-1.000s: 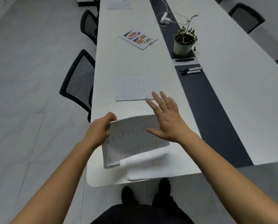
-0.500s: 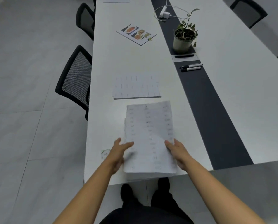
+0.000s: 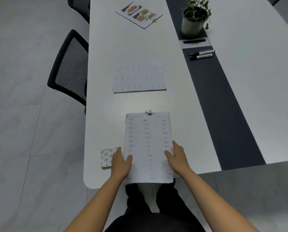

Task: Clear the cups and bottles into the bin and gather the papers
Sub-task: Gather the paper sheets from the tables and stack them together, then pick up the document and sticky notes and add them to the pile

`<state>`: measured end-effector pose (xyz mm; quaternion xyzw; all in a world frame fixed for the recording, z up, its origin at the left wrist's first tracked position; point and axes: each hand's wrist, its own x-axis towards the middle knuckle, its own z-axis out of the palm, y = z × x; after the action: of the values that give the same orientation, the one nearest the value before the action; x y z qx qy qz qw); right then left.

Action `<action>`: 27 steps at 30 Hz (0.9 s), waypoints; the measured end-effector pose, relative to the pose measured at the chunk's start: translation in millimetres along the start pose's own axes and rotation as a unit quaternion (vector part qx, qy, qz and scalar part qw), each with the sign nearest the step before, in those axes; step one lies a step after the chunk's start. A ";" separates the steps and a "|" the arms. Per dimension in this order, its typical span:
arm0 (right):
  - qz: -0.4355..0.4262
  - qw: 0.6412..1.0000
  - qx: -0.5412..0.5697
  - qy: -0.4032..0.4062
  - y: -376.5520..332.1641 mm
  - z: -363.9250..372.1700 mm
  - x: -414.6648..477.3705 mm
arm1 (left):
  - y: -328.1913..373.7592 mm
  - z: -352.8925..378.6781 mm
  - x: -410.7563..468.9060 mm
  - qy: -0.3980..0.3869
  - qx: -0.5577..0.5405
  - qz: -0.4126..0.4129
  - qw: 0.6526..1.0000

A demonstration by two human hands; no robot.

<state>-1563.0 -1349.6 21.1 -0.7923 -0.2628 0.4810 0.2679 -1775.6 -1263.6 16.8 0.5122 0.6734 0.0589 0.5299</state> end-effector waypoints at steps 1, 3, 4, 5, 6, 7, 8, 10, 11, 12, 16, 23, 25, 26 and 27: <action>-0.004 1.000 -0.007 0.019 -6.1 -5.5 -8.3 | 7.0 -5.9 -10.1 0.018 -0.003 0.013 1.000; -0.027 0.998 0.001 0.057 -15.7 -17.2 -26.0 | 19.0 -19.8 -31.4 0.053 -0.031 0.051 0.997; -0.047 0.996 0.015 0.072 -18.8 -23.5 -34.7 | 24.4 -27.8 -41.7 0.068 -0.051 0.064 0.994; -0.067 0.994 0.030 0.086 -23.0 -29.7 -43.6 | 28.4 -35.2 -51.6 0.083 -0.074 0.080 0.991; -0.084 0.991 0.047 0.097 -26.6 -35.2 -51.3 | 31.8 -42.5 -61.2 0.102 -0.096 0.091 0.986; -0.095 0.988 0.067 0.102 -30.3 -40.3 -57.9 | 33.6 -49.3 -70.2 0.121 -0.118 0.096 0.981; -0.100 0.986 0.088 0.101 -33.5 -44.4 -62.9 | 34.3 -55.1 -79.3 0.140 -0.139 0.097 0.976; -0.115 0.984 0.110 0.082 -41.0 -49.3 -71.7 | 34.4 -65.3 -99.3 0.165 -0.174 0.092 0.967; -0.126 0.983 0.112 0.069 -46.5 -50.2 -74.8 | 34.5 -69.9 -109.1 0.175 -0.182 0.086 0.964; -0.138 0.982 0.113 0.055 -52.8 -49.8 -76.4 | 33.2 -74.1 -117.3 0.186 -0.187 0.080 0.961; -0.169 0.979 0.110 -0.006 -75.1 -31.0 -68.1 | 24.8 -88.1 -138.9 0.232 -0.201 0.070 0.949; -0.215 0.970 0.031 -0.110 -124.0 48.1 -66.5 | -6.8 -147.2 -156.7 0.267 -0.212 0.075 0.937; -0.237 0.964 0.002 -0.121 -145.2 76.3 -69.4 | -20.8 -180.4 -150.4 0.274 -0.221 0.084 0.932; -0.247 0.961 -0.009 -0.125 -156.1 92.9 -70.0 | -30.3 -198.3 -145.1 0.275 -0.225 0.088 0.930; -0.255 0.958 -0.018 -0.127 -167.7 111.4 -70.4 | -40.2 -217.0 -138.4 0.277 -0.231 0.090 0.928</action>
<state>-1718.3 -1257.4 134.5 -0.6357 -0.4966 0.4890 0.3320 -1980.7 -1285.9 175.9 0.3975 0.7120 0.4001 0.4182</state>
